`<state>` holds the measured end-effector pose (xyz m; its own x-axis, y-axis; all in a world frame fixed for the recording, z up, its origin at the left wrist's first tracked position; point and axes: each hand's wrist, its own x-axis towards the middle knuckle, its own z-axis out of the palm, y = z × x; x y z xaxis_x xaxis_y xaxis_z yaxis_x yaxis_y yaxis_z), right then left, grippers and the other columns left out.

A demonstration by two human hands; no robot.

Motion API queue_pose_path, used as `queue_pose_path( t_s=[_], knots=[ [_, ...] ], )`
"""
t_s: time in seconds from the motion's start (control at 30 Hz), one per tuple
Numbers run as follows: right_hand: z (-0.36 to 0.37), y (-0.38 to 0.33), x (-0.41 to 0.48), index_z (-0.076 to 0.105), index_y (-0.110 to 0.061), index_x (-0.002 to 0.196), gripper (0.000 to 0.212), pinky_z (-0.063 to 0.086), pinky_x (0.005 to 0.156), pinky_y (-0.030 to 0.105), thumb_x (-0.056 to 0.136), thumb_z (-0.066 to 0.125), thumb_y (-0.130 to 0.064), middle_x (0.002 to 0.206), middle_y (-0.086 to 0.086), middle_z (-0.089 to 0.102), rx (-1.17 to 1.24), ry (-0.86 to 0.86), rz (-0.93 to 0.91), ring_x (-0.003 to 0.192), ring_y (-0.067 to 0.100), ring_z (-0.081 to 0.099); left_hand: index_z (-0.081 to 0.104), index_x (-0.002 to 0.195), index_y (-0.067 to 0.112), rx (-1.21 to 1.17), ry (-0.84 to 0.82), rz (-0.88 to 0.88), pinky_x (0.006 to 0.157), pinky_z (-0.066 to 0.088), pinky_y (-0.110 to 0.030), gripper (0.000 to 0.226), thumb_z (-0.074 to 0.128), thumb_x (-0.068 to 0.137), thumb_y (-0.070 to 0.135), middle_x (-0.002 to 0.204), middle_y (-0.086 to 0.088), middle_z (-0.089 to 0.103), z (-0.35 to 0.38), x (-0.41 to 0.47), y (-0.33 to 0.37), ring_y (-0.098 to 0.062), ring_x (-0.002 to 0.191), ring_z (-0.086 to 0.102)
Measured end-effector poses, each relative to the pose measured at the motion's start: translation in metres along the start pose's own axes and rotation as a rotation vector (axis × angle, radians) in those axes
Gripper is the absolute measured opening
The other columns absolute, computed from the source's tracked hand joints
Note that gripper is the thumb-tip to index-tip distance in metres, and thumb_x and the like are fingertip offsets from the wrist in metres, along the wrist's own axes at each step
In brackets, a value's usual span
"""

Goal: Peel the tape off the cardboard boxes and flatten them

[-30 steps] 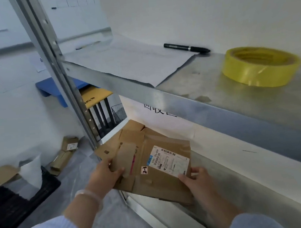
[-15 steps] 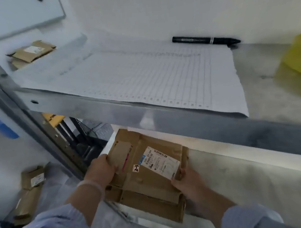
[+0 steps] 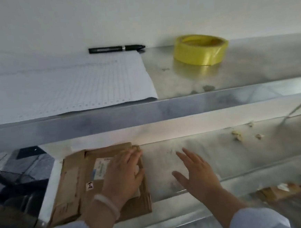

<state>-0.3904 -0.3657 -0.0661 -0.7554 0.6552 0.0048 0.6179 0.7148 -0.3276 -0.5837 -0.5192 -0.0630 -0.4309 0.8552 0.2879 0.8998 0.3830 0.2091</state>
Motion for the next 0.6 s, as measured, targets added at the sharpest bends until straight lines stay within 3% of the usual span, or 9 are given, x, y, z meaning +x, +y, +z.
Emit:
queue_pose_path(
  t_s=[0.1, 0.2, 0.43, 0.6],
  knots=[
    [-0.026, 0.045, -0.028, 0.048, -0.026, 0.140, 0.069, 0.039, 0.108, 0.045, 0.085, 0.040, -0.065, 0.149, 0.003, 0.045, -0.047, 0.142, 0.032, 0.137, 0.025, 0.044, 0.055, 0.132, 0.024, 0.010, 0.008, 0.165, 0.102, 0.045, -0.043, 0.055, 0.041, 0.086, 0.052, 0.136, 0.002, 0.055, 0.009, 0.022, 0.058, -0.022, 0.126, 0.051],
    [-0.059, 0.094, -0.060, 0.046, -0.024, 0.142, 0.069, 0.032, 0.110, 0.046, 0.086, 0.041, -0.064, 0.148, 0.006, 0.046, -0.082, 0.205, 0.091, 0.136, 0.027, 0.045, 0.055, 0.131, 0.027, 0.027, 0.039, 0.287, 0.102, 0.044, -0.046, 0.056, 0.042, 0.083, 0.053, 0.138, 0.003, 0.053, 0.011, 0.045, 0.131, -0.021, 0.127, 0.050],
    [-0.147, 0.232, -0.153, 0.013, -0.031, 0.155, 0.082, -0.001, 0.120, 0.033, 0.084, 0.015, -0.074, 0.163, -0.005, 0.011, -0.161, 0.357, 0.258, 0.150, 0.014, 0.004, 0.051, 0.137, 0.029, -0.134, 0.169, 0.498, 0.106, 0.037, -0.047, 0.060, 0.051, 0.081, 0.051, 0.143, 0.004, 0.049, 0.028, 0.084, 0.336, -0.022, 0.131, 0.045],
    [-0.205, 0.319, -0.215, 0.016, -0.033, 0.154, 0.080, 0.000, 0.121, 0.035, 0.084, 0.023, -0.070, 0.162, -0.005, 0.012, -0.173, 0.465, 0.404, 0.150, 0.013, 0.006, 0.054, 0.134, 0.026, -0.264, 0.207, 0.594, 0.103, 0.040, -0.049, 0.058, 0.053, 0.082, 0.051, 0.139, 0.001, 0.054, 0.042, 0.104, 0.469, -0.024, 0.126, 0.050]
  ],
)
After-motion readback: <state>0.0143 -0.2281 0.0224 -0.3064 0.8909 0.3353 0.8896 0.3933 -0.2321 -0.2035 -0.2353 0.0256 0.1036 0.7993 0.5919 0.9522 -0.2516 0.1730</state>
